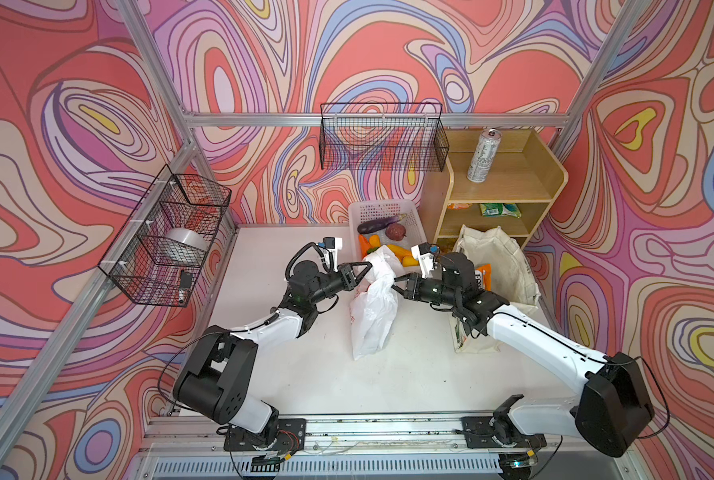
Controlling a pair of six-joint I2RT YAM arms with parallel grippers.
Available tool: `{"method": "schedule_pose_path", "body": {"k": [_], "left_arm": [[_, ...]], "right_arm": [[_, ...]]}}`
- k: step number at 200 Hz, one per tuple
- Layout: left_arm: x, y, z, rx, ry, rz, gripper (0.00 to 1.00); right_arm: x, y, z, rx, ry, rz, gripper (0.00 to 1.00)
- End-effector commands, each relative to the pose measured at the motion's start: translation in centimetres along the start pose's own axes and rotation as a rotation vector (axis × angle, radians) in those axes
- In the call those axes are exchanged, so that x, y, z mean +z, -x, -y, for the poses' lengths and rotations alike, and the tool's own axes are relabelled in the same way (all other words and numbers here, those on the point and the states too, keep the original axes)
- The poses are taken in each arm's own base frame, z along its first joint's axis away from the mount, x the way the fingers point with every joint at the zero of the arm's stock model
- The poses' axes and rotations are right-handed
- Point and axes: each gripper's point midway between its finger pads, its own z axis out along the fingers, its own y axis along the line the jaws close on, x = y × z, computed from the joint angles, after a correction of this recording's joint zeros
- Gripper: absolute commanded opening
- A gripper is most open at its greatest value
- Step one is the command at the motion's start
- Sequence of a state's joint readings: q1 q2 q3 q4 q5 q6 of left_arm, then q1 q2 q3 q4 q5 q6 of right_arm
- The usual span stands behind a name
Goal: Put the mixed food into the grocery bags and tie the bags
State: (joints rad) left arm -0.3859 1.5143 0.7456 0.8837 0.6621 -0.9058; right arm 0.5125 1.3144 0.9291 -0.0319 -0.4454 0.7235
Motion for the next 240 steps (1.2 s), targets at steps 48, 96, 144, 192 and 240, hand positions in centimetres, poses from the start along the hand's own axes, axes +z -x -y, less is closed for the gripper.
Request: {"method": "schedule_pose_path", "body": {"k": [48, 96, 144, 192, 240], "left_arm": [[-2.2, 4.4, 2.0, 0.031, -0.074, 0.106, 0.00], [-5.4, 7.4, 0.4, 0.036, 0.019, 0.240, 0.00], [-7.6, 10.2, -1.1, -0.004, 0.039, 0.309, 0.00], [-8.1, 12.1, -1.9, 0.006, 0.087, 0.357, 0.00], [-14.8, 13.8, -7.4, -0.033, 0.256, 0.499, 0.00]], "right_arm": [[-2.3, 0.7, 4.5, 0.076, -0.135, 0.085, 0.00], [-5.2, 3.0, 7.8, 0.128, -0.288, 0.213, 0.00], [-4.5, 4.3, 8.5, 0.176, -0.227, 0.231, 0.00], [-3.9, 8.0, 7.5, 0.194, -0.193, 0.325, 0.00], [-8.0, 9.1, 13.5, 0.330, -0.300, 0.459, 0.00]]}}
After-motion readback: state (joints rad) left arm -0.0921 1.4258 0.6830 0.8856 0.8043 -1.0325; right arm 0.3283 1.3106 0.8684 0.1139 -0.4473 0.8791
